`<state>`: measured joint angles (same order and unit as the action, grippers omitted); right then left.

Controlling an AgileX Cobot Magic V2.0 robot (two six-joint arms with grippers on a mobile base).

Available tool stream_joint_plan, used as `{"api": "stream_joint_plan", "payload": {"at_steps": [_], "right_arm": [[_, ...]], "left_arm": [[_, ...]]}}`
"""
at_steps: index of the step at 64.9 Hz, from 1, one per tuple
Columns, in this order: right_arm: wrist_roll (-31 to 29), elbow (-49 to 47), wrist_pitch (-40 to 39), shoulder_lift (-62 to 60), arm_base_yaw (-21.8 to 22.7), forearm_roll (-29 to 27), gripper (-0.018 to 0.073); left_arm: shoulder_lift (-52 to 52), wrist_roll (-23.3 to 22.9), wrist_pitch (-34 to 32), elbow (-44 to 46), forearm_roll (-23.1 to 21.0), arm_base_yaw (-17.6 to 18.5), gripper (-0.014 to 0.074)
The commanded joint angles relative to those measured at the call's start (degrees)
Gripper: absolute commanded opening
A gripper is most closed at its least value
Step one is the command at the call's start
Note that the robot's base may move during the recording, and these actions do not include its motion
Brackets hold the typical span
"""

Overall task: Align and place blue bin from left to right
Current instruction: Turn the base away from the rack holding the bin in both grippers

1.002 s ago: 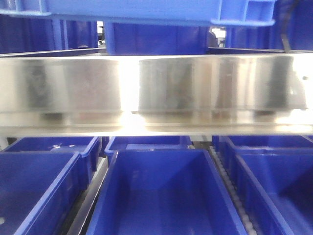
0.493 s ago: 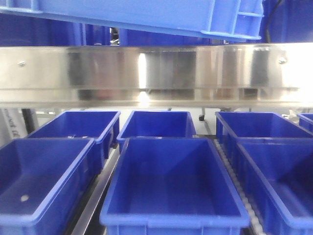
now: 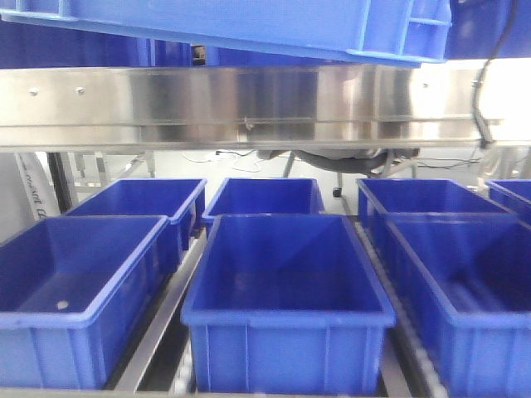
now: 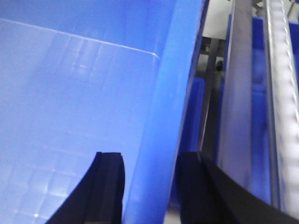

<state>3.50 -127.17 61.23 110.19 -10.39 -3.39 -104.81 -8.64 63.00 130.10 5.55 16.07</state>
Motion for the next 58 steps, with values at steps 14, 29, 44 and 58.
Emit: {"api": "stream_joint_plan", "payload": {"at_steps": [14,29,44,58], "right_arm": [[1.61,-0.80,-6.61,-0.50,-0.15,-0.72,-0.0068],[1.61,-0.80,-6.61,-0.50,-0.15,-0.72,-0.0068],[1.61,-0.80,-6.61,-0.50,-0.15,-0.72,-0.0068],[1.61,-0.80,-6.61,-0.50,-0.15,-0.72,-0.0068]], "left_arm": [[2.20,0.62,-4.50,1.12,-6.28,1.32,-0.0111],[2.20,0.62,-4.50,1.12,-6.28,1.32,-0.0111],[2.20,0.62,-4.50,1.12,-6.28,1.32,-0.0111],[2.20,0.62,-4.50,1.12,-6.28,1.32,-0.0111]]}}
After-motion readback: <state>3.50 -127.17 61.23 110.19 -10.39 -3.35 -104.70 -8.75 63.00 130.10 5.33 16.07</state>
